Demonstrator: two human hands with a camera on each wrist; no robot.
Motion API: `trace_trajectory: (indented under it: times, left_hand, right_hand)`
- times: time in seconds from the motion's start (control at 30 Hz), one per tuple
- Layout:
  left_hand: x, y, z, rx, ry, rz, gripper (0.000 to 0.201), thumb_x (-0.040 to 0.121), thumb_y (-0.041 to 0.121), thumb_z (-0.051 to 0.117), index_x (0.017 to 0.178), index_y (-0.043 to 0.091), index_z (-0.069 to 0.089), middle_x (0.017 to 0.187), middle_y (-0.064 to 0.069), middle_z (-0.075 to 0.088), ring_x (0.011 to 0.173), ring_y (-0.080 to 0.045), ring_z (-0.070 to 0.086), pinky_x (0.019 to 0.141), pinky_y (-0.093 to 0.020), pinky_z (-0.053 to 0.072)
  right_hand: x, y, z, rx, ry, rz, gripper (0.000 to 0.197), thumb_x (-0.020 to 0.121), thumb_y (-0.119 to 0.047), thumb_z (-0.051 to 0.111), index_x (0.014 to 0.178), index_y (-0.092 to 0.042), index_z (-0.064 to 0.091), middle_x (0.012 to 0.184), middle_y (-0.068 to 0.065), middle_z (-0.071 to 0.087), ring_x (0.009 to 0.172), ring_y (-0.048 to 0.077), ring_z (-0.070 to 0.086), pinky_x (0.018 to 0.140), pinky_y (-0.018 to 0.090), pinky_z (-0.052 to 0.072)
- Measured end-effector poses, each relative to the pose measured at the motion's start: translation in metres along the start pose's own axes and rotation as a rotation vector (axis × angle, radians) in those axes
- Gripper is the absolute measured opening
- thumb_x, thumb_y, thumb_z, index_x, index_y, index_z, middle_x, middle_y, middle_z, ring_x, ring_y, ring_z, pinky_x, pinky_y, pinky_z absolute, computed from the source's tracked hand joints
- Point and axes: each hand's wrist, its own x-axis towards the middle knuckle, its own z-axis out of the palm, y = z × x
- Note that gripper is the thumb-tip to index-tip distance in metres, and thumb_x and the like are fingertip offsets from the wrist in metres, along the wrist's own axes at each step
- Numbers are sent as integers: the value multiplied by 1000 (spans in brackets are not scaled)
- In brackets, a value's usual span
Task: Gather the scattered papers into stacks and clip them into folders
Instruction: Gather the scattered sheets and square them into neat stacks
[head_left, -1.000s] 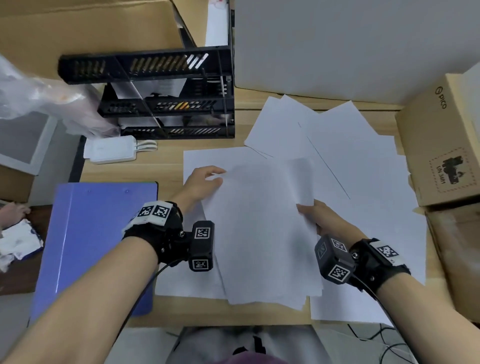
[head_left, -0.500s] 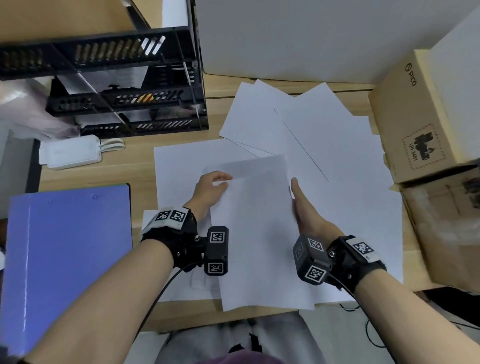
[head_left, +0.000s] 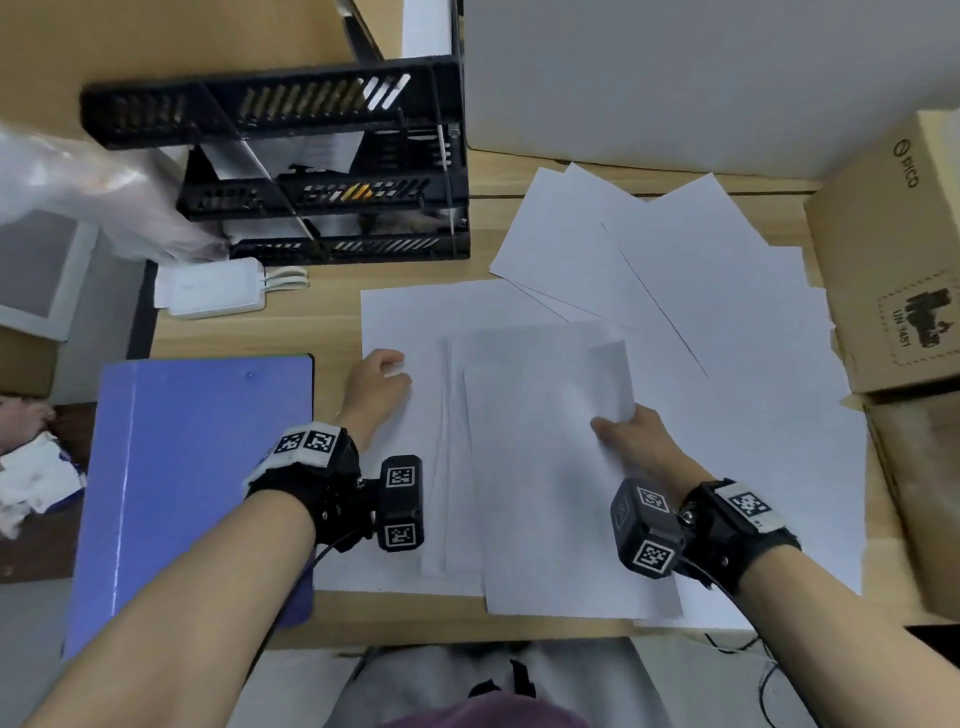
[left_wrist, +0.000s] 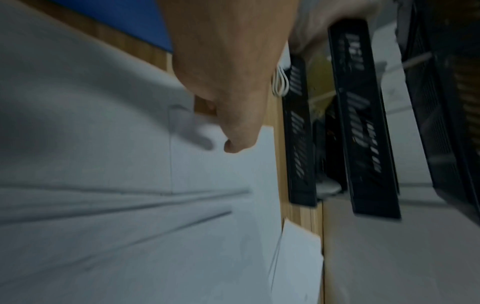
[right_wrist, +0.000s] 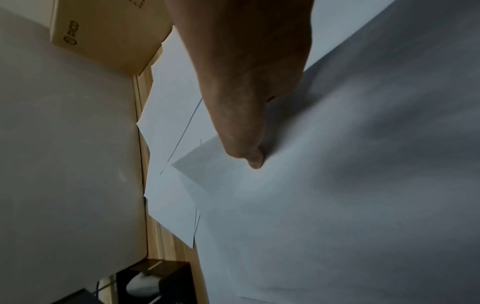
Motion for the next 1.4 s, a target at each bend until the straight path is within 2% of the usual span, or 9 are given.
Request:
trace_trajectory:
  times: [0.13,0.23,0.33,0.5,0.8,0.9,1.17,1.3,1.4]
  left_hand:
    - [-6,-41,-42,125,117,-119,61,67,18,67,127,17,57,132,-4,56,125,-24,49,104,-39,44]
    - [-14,-62,-55,170,48,-134,78,58,18,76,133,17,54,138,-6,48,128,-25,46,109,-39,40]
    - [-24,-68,-55,166,-25,-108,79,65,4,79,137,17,50,141,-7,42,129,-21,44,107,-30,38]
    - [-32,-73,-42,75,-22,-76,74,75,-4,74,141,11,45,136,-7,47,127,-21,46,98,-23,38]
    - [-23,-63,-18,7,115,-91,64,78,23,75,136,18,50,119,1,60,113,-16,55,92,-27,42]
    - [-12,-52,-7,95,139,6,69,71,40,70,135,20,54,131,-3,55,126,-23,49,104,-40,42]
    - [8,-31,10,555,-31,97,94,84,45,69,154,38,7,161,-7,-20,148,-33,-19,121,-49,1]
    - [8,-32,1,653,-106,166,101,79,52,73,153,41,6,159,-9,-27,144,-34,-27,118,-50,-8]
    - [11,-41,-7,715,-163,230,97,77,46,76,153,42,17,159,-9,-27,143,-34,-30,118,-54,-7]
  right_hand:
    - [10,-16,7,-80,-71,-59,23,92,-6,58,114,-1,57,83,4,63,69,18,61,53,24,48]
    - [12,-36,19,-164,-123,-145,27,91,-4,57,117,-5,56,89,3,64,78,22,62,63,29,51]
    - [13,-53,31,-220,-171,-246,33,87,2,54,116,-14,56,93,5,67,80,23,65,66,32,53]
    - [28,-49,42,-335,-199,-178,23,84,-1,54,104,-8,61,103,19,69,92,38,68,83,57,55]
    - [14,-56,26,-374,-348,-172,27,92,4,51,99,-19,63,108,13,70,98,32,68,88,48,55]
    - [5,-58,11,-352,-352,-192,29,93,3,51,96,-24,62,100,4,71,91,24,69,76,37,58]
    - [5,-50,-36,-266,-267,-188,17,94,-2,56,107,-4,66,98,12,74,82,23,73,65,28,58]
    - [13,-49,-41,-264,-229,-172,15,94,-2,55,104,-5,65,95,11,73,81,24,72,71,34,58]
    - [18,-53,-32,-243,-219,-170,14,93,2,55,97,-7,65,90,5,71,68,11,72,57,23,57]
